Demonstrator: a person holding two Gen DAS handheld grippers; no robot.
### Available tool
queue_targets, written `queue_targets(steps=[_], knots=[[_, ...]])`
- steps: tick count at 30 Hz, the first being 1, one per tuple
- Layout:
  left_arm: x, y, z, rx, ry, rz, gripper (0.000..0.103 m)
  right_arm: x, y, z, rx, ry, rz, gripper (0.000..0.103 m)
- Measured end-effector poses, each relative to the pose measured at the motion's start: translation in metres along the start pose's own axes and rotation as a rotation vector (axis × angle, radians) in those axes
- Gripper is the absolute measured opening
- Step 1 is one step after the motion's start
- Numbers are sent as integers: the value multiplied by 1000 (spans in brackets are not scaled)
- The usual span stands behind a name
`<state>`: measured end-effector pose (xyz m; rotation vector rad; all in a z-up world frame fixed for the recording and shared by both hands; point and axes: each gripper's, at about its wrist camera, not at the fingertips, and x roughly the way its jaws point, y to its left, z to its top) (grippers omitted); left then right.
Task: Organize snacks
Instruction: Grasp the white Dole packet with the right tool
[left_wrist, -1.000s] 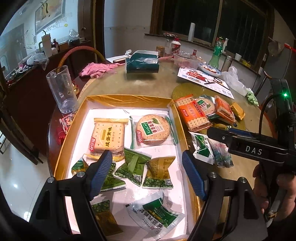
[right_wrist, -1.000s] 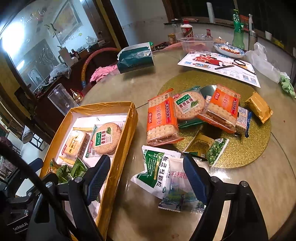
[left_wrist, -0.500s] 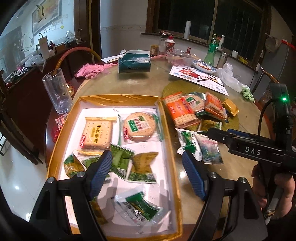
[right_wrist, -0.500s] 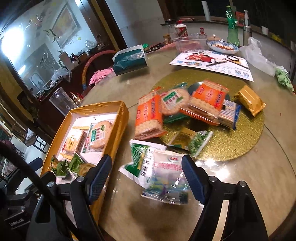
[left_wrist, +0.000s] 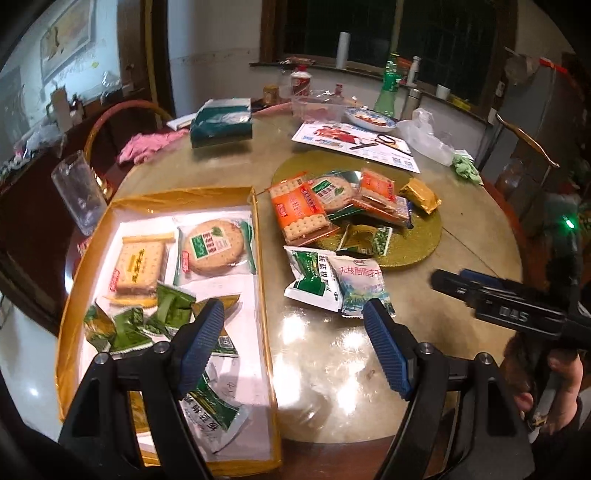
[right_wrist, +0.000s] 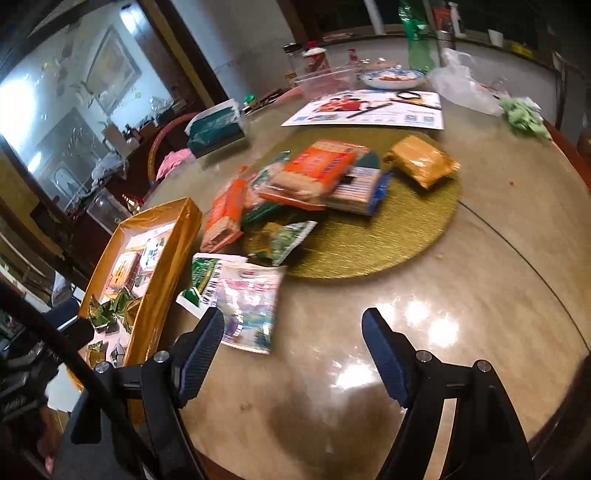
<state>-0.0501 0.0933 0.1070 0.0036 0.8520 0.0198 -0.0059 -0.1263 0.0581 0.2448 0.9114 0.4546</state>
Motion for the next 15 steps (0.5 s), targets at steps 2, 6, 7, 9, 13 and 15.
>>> queue_targets(steps=[2, 6, 7, 9, 13, 15], knots=[[6, 0, 1, -14, 20, 16, 78, 1, -7, 0, 2, 6, 20, 77], [5, -1, 1, -11, 14, 52, 78, 20, -12, 5, -7, 58, 67, 77], [4, 0, 1, -11, 15, 60, 78, 30, -7, 8, -12, 81, 97, 77], [1, 6, 0, -24, 11, 80, 78, 45, 5, 12, -28, 110, 147, 77], [-4, 24, -4, -76, 12, 107, 78, 79, 31, 19, -50, 180, 147, 78], [-6, 29, -5, -87, 10, 119, 78, 87, 42, 21, -53, 177, 107, 79]])
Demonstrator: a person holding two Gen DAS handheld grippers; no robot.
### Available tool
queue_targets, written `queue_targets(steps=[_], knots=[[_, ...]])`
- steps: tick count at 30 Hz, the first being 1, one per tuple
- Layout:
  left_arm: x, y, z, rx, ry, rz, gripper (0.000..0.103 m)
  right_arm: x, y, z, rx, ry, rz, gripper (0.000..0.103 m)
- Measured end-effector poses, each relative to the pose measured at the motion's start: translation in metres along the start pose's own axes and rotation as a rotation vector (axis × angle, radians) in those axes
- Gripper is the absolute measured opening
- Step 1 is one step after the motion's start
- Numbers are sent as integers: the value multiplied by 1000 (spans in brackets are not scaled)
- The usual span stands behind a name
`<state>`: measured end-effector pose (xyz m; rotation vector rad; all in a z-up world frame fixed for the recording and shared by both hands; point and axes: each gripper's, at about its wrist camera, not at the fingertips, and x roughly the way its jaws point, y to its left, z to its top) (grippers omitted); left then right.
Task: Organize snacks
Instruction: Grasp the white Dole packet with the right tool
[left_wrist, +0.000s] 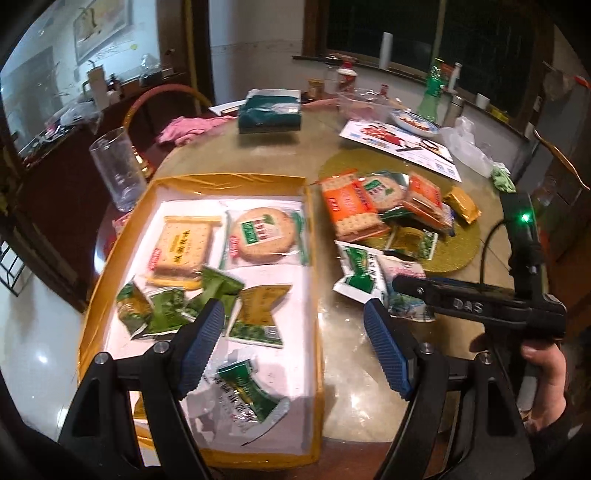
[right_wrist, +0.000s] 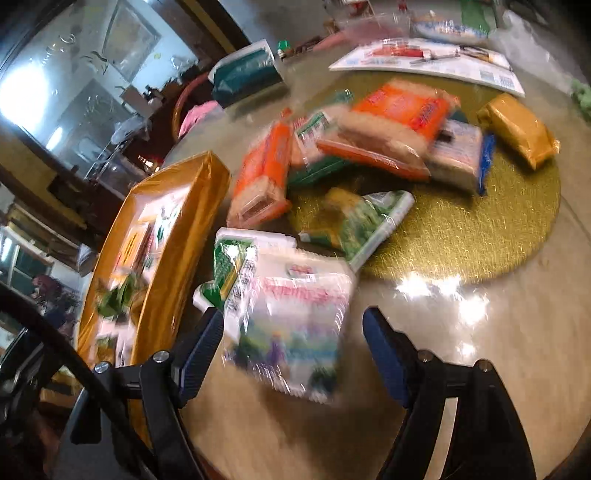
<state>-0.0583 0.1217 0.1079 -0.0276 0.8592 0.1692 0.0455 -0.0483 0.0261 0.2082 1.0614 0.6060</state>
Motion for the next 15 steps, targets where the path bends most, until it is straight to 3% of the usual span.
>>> queue_targets(steps=[5, 8, 15], knots=[[2, 2, 1, 4, -6, 1, 78, 9, 26, -5, -86, -25, -186, 77], [0, 2, 0, 26, -10, 15, 78, 6, 28, -12, -126, -39, -294, 57], [-12, 13, -5, 42, -30, -4, 78, -4, 6, -15, -119, -38, -384, 50]])
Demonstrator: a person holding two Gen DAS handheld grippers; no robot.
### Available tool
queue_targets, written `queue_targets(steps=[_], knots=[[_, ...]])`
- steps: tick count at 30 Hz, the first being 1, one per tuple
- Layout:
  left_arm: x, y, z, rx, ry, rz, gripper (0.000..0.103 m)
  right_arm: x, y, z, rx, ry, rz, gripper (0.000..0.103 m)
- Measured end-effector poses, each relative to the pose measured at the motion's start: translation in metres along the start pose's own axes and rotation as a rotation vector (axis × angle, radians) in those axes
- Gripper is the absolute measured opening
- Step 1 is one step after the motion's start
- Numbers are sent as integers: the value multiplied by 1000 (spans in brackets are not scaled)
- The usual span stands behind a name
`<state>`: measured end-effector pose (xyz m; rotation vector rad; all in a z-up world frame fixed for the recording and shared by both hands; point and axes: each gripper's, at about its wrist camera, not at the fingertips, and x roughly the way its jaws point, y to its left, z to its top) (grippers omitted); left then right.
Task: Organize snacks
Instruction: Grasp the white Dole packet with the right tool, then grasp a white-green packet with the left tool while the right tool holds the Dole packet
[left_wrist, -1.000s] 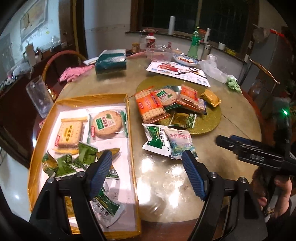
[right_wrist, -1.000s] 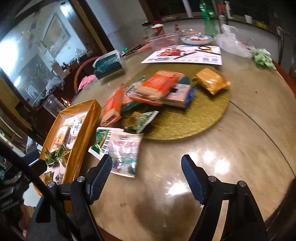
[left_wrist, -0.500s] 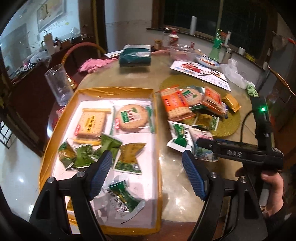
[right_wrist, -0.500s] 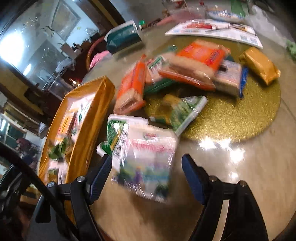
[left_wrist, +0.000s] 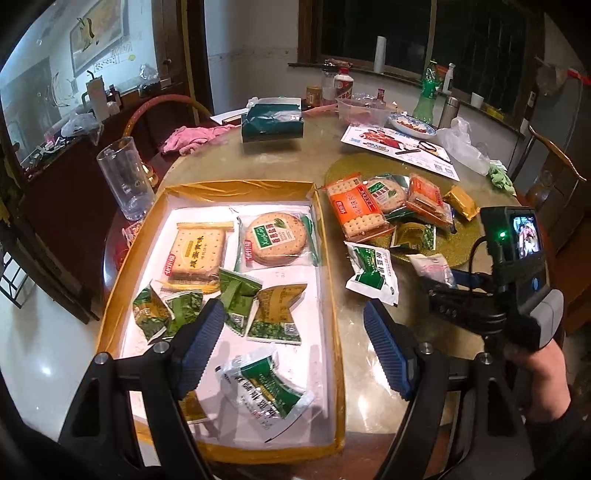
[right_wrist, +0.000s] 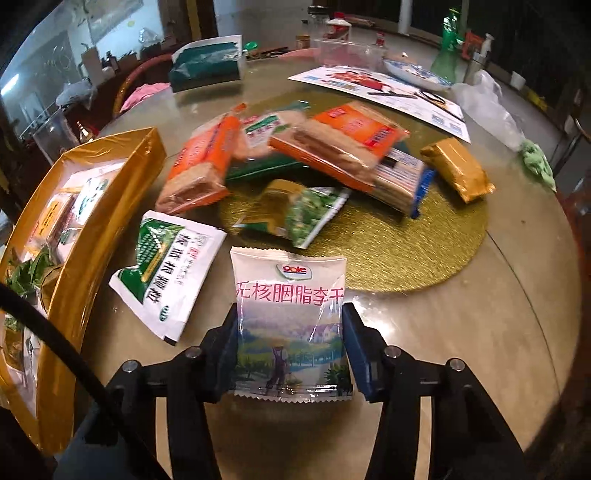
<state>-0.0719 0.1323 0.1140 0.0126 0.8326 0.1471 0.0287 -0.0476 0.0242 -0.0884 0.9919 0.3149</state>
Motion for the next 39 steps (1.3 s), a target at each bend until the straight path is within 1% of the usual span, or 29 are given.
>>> queue_targets(steps=[5, 13, 23, 27, 31, 33, 36, 39], knots=[[-6, 4, -5, 25, -8, -14, 78, -5, -2, -4, 44, -6, -9, 47], [-9, 12, -13, 9, -7, -42, 78, -9, 5, -8, 60, -6, 6, 45], [-14, -3, -12, 45, -16, -51, 78, -15, -2, -16, 89, -12, 45, 44], [-14, -9, -9, 55, -15, -63, 78, -24, -9, -18, 96, -35, 71, 43], [-7, -4, -4, 19, 3, -116, 78, -37, -17, -25, 89, -73, 112, 43], [0, -1, 2, -7, 9, -112, 78, -40, -22, -28, 90, -86, 133, 43], [8, -14, 12, 27, 13, -110, 78, -40, -31, -31, 93, -92, 129, 43], [22, -43, 24, 98, 20, -125, 78, -39, -39, -32, 95, -95, 144, 43]])
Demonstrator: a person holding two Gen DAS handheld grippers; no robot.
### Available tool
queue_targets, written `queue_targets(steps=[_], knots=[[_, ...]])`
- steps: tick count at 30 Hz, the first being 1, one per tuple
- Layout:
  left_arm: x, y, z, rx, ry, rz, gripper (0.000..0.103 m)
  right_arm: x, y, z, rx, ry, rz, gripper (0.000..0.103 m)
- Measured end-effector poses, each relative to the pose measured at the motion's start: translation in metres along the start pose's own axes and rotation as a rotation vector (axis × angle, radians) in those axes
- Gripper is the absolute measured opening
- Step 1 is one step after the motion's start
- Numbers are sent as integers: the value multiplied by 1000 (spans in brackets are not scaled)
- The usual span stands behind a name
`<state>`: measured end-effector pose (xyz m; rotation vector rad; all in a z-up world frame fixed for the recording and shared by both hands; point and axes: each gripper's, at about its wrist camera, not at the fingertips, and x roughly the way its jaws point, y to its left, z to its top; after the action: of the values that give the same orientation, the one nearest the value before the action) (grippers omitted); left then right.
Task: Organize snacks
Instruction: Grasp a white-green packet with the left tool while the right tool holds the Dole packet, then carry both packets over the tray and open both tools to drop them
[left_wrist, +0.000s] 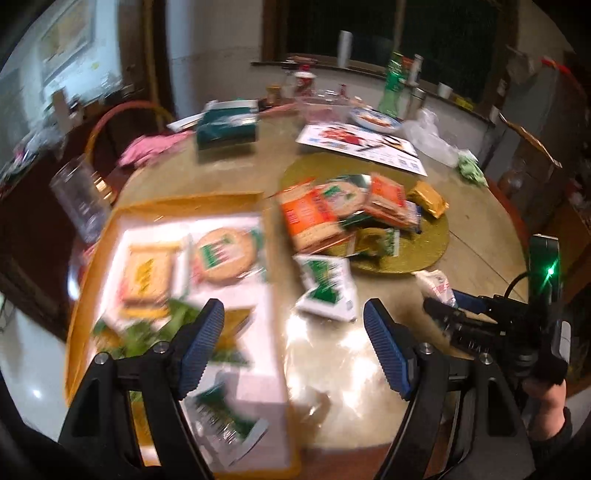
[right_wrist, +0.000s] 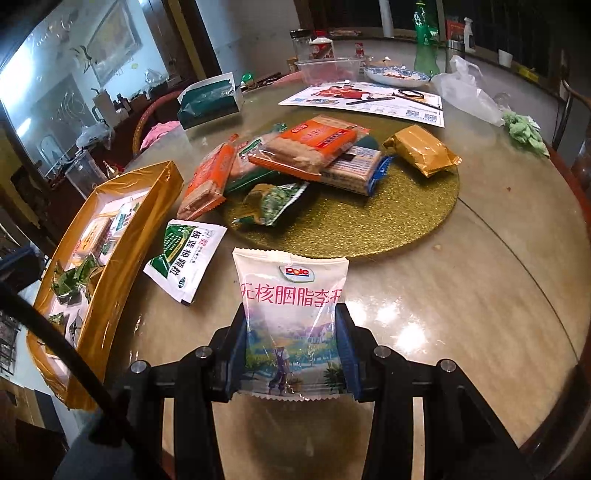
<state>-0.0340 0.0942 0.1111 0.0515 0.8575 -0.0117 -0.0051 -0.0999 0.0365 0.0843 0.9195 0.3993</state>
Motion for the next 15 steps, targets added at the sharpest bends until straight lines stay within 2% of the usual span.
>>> queue_targets(steps=[3, 5, 7, 9, 10, 11, 12, 15], knots=[[41, -33, 13, 105, 72, 31, 78, -1, -5, -1, 3, -7, 5, 44], [76, -51, 18, 189, 139, 90, 75, -1, -9, -1, 14, -10, 25, 44], [107, -60, 20, 217, 215, 132, 65, 0, -11, -1, 24, -12, 43, 44], [132, -61, 20, 227, 282, 144, 65, 1, -13, -3, 22, -9, 59, 44], [139, -62, 19, 240, 294, 167, 65, 4, -14, -4, 25, -1, 64, 44], [139, -60, 20, 225, 253, 173, 65, 5, -15, -4, 27, 3, 67, 44], [142, -58, 20, 218, 268, 173, 65, 6, -16, -4, 29, 8, 72, 44], [143, -47, 20, 167, 271, 121, 59, 10, -17, -2, 23, 19, 68, 44]])
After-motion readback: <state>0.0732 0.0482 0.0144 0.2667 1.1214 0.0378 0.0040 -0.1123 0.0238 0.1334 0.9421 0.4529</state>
